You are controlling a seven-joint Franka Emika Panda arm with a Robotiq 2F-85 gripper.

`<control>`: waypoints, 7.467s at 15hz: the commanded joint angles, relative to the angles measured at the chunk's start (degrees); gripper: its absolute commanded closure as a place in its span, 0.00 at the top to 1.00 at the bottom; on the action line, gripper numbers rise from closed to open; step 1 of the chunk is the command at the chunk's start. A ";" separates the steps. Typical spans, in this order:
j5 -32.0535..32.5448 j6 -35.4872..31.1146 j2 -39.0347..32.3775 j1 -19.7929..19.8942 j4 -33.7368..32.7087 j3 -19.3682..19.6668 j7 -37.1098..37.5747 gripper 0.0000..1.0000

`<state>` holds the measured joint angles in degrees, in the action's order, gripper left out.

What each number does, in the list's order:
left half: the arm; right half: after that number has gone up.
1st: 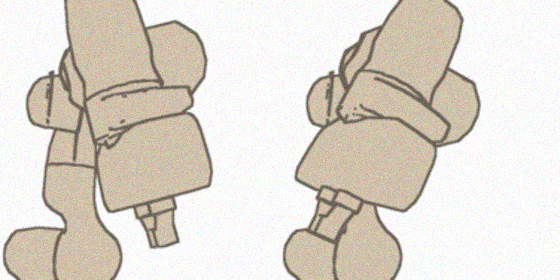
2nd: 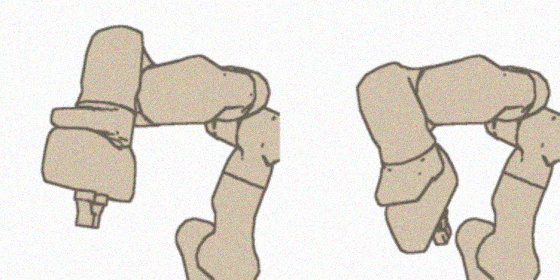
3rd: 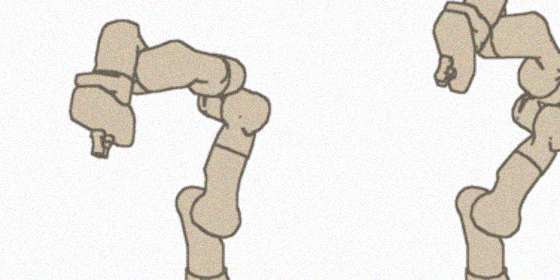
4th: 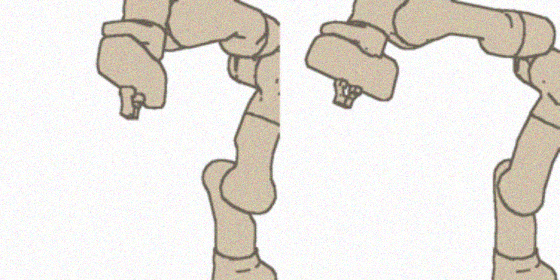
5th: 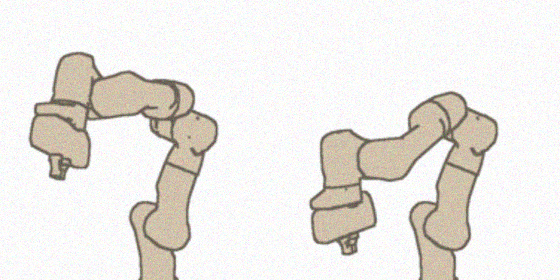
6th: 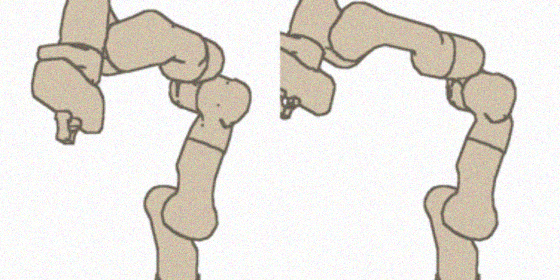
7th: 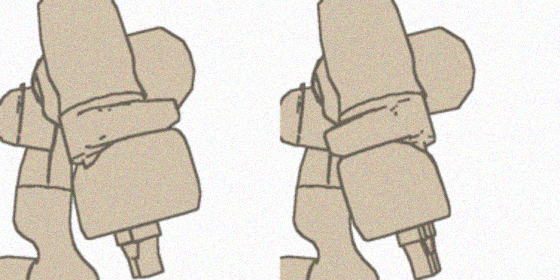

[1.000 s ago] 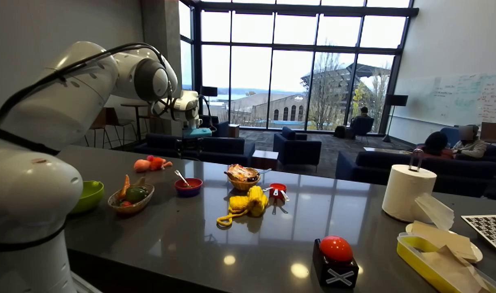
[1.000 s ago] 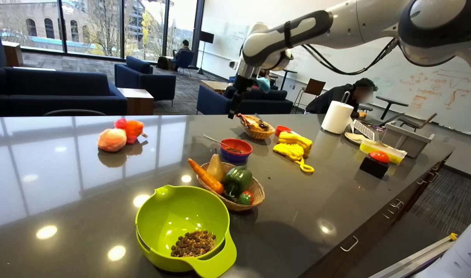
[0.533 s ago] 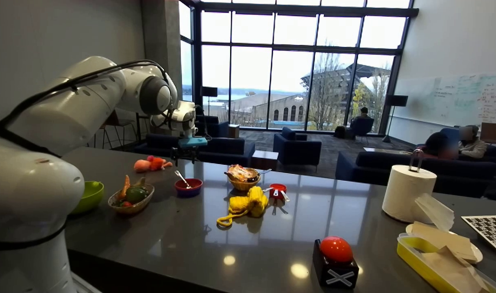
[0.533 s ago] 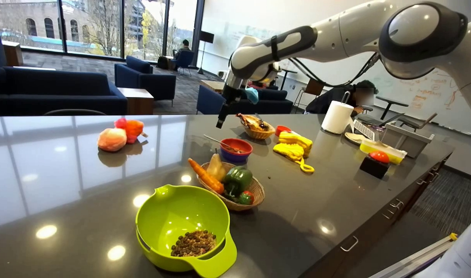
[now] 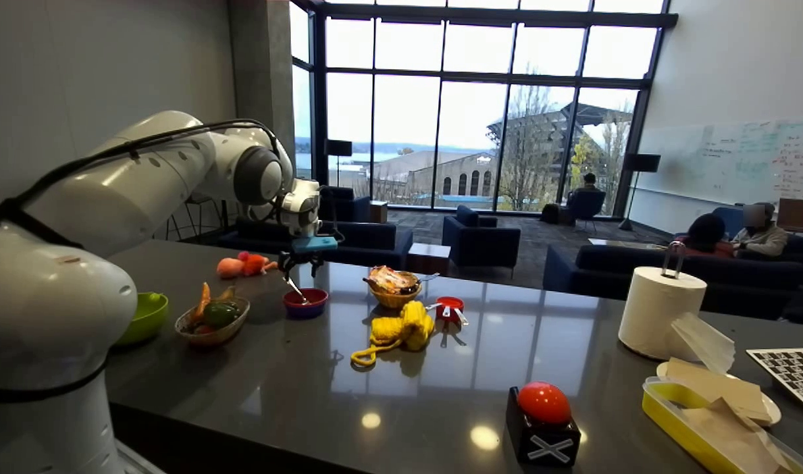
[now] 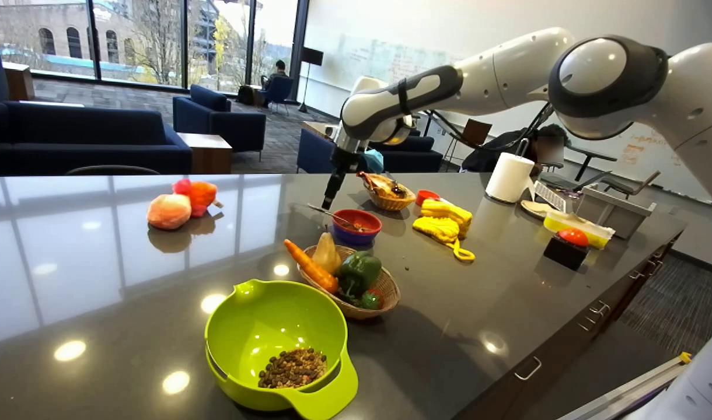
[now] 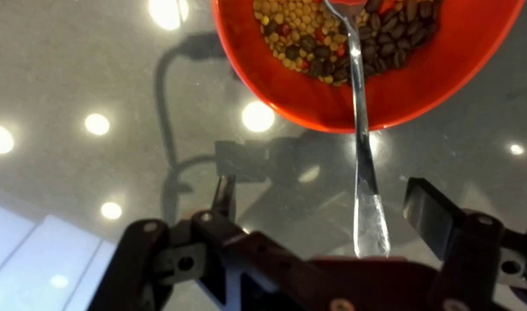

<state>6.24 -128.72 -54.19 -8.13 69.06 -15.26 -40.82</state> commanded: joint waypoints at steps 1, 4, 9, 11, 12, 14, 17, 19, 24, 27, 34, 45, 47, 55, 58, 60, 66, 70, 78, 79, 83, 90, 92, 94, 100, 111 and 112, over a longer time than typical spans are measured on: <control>-1.57 1.18 -3.29 0.03 -4.46 -0.49 -2.35 1.00; -2.08 2.16 -4.27 -0.29 -5.77 -1.00 -2.35 1.00; -4.13 4.24 -4.60 -0.59 -6.85 -1.69 -1.94 1.00; -4.70 4.74 -4.64 -0.66 -7.01 -1.75 -1.87 0.74; -4.97 4.98 -4.74 -0.64 -7.05 -1.81 -1.88 0.69; -5.40 5.29 -5.00 -0.69 -7.13 -1.92 -1.95 0.54; -5.65 5.64 -5.41 -0.87 -7.26 -2.00 -1.99 0.30; -5.57 5.80 -5.41 -1.04 -7.28 -1.91 -1.88 0.14; -4.29 7.13 -3.67 -0.99 -6.83 -1.57 -0.39 0.05; -4.02 8.58 -2.42 -0.93 -6.76 -1.10 0.58 0.05; -3.08 8.77 0.91 -0.95 -6.26 -0.01 1.41 0.05; -1.74 7.35 7.87 -0.43 -1.67 2.52 4.81 0.05; -2.14 6.45 9.36 -0.10 0.64 2.92 5.82 0.05; -2.54 4.54 14.02 0.56 7.80 3.31 9.69 0.05; -2.31 3.44 15.72 0.67 10.56 3.51 11.10 0.05; -2.17 2.69 16.99 0.76 12.69 3.67 12.02 0.05; -2.08 0.30 21.02 1.07 19.11 4.39 14.65 0.05; -2.14 -0.11 22.80 1.10 22.12 4.56 15.66 0.39; -2.82 -2.43 20.04 0.92 21.53 1.84 10.63 0.90; -2.80 -2.59 19.47 0.79 21.01 1.34 9.71 0.98; -2.55 -2.77 16.22 0.40 18.02 -0.38 4.83 1.00; -1.36 -1.52 8.58 -1.07 9.16 -0.76 -4.75 1.00; -0.82 -0.99 6.02 -1.58 5.84 -0.42 -6.67 1.00; -0.52 -0.32 3.32 -2.00 2.14 -0.23 -8.18 1.00; -0.60 2.55 -4.43 -3.50 -8.67 0.05 -12.11 1.00; -1.23 8.22 -17.20 -6.93 -25.43 0.80 -15.66 1.00; -1.30 8.65 -18.19 -7.19 -26.79 0.98 -15.84 1.00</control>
<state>5.09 -122.68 -68.06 -13.76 49.57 -15.37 -54.96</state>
